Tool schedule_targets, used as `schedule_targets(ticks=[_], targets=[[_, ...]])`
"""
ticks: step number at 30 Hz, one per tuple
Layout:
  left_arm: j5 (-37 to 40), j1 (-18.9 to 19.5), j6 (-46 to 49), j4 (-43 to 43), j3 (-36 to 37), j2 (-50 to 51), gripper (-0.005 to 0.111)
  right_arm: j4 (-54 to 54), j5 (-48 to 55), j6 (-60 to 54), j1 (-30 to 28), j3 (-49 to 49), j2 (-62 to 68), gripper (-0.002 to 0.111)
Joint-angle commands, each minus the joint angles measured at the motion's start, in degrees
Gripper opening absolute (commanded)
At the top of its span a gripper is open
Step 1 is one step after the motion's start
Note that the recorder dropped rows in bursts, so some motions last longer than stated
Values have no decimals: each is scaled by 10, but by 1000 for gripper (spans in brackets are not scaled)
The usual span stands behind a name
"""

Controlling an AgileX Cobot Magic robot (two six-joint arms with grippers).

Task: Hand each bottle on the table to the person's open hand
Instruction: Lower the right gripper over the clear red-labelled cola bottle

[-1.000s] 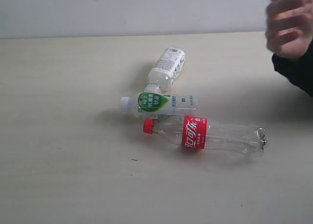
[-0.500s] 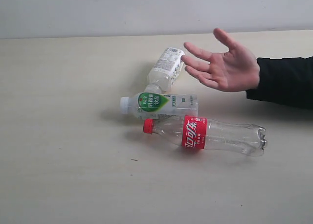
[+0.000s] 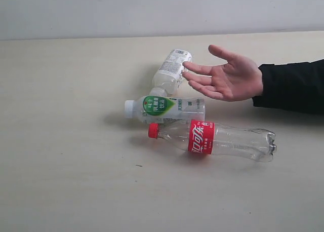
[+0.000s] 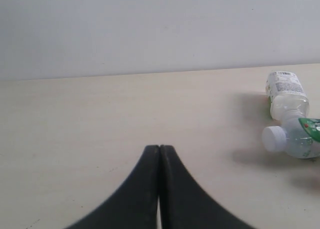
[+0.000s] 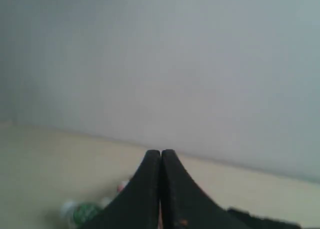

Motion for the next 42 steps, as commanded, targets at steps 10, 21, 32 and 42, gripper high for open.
schedule_targets(ticks=[10,21,32,42], targets=[[-3,1,1,3,2,-4,0,-3,575,-143,2,-362,594,1],[-3,1,1,3,2,-4,0,60,530,-303,2,-362,656,40],[-3,1,1,3,2,-4,0,175,496,-467,2,-362,670,55],[-3,1,1,3,2,-4,0,171,450,-506,2,-362,728,61]])
